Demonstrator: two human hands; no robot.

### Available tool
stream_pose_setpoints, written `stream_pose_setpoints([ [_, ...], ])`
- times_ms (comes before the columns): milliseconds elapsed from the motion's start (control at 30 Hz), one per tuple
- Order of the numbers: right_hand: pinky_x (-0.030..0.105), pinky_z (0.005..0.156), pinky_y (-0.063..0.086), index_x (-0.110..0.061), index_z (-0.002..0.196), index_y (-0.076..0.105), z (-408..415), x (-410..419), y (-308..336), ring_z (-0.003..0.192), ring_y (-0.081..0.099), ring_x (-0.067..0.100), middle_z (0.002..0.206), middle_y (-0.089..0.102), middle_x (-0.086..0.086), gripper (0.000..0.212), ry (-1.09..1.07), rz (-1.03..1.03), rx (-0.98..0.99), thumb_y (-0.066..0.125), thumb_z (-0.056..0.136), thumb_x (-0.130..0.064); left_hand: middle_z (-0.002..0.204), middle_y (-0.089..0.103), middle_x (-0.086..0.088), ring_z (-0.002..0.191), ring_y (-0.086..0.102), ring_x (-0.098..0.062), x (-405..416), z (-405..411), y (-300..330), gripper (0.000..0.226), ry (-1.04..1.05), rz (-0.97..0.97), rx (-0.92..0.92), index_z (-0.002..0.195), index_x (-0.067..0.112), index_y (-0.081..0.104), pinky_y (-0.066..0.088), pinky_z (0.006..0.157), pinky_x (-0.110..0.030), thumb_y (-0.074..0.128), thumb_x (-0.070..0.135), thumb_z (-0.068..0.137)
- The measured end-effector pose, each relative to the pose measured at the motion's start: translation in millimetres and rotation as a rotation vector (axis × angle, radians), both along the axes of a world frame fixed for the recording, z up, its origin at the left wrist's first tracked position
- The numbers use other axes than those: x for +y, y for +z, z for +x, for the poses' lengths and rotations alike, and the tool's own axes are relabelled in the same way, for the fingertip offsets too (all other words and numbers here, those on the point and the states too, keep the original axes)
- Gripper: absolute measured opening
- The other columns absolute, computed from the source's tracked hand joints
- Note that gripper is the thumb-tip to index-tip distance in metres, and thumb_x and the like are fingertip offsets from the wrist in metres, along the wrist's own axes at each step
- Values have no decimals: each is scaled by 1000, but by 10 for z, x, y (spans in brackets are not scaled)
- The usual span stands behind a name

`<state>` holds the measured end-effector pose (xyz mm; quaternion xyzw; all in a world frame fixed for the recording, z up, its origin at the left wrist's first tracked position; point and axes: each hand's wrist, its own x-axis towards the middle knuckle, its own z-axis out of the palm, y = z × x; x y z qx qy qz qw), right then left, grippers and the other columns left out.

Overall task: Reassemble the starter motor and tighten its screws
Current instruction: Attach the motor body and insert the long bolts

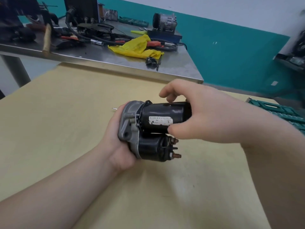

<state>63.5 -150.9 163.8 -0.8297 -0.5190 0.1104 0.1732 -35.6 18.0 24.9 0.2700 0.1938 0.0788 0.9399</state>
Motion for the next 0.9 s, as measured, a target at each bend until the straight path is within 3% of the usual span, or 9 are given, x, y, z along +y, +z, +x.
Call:
stream_pose_setpoints([
  [100,21,71,62,-56,127,52,34,34,69,94,69,-8,123,61,-25,66,68,33,61,87,74,-36,97,77,-4,84,76,-33,56,9,9,35,-29,-49,0,100,20,80,58,83,-46,76,52,87],
  [167,24,64,63,-50,123,60,43,87,56,89,74,-2,118,66,-22,59,60,161,123,89,74,-37,103,77,-6,88,76,-34,100,29,1,38,-44,-75,-10,110,20,80,58,86,-48,76,52,89],
  [300,11,63,57,-44,117,66,32,313,-6,86,70,-8,107,69,-24,45,29,334,21,84,76,-43,113,78,-8,96,78,-32,122,41,12,39,-82,-125,-79,108,15,83,63,77,-46,82,43,81],
  [400,9,57,53,-44,112,68,27,444,-17,79,71,-5,101,69,-22,38,26,378,38,83,77,-41,122,77,-14,101,79,-34,144,13,-25,53,-70,-119,-155,110,11,85,64,79,-50,96,35,64],
  [567,9,71,56,-48,115,69,19,449,-20,93,67,-9,99,68,-29,41,47,448,13,78,76,-52,127,75,-18,116,74,-34,194,-23,-73,53,-155,-100,-302,127,5,78,54,107,-53,66,49,99],
  [633,13,73,59,-48,116,69,5,407,-21,96,67,-8,99,68,-31,42,54,484,12,78,76,-56,138,70,-19,129,66,-33,201,4,-103,69,-171,-58,-350,138,4,70,36,123,-49,46,60,108],
  [700,17,77,61,-46,117,70,-7,361,-24,96,69,-6,99,69,-30,43,66,523,13,79,76,-56,148,64,-19,139,58,-33,193,30,-140,92,-185,-21,-396,147,4,62,19,128,-47,26,78,106],
  [767,19,78,62,-44,116,71,-21,329,-31,97,70,-4,98,70,-29,43,82,550,5,81,76,-55,148,64,-20,139,59,-35,188,41,-184,105,-213,-13,-415,148,3,62,21,128,-49,25,89,99],
  [900,19,80,60,-41,115,73,-38,329,-68,98,70,-2,96,70,-27,41,86,584,-20,83,76,-53,138,71,-18,128,68,-36,216,49,-275,101,-229,-51,-408,139,6,71,42,119,-51,34,90,97],
])
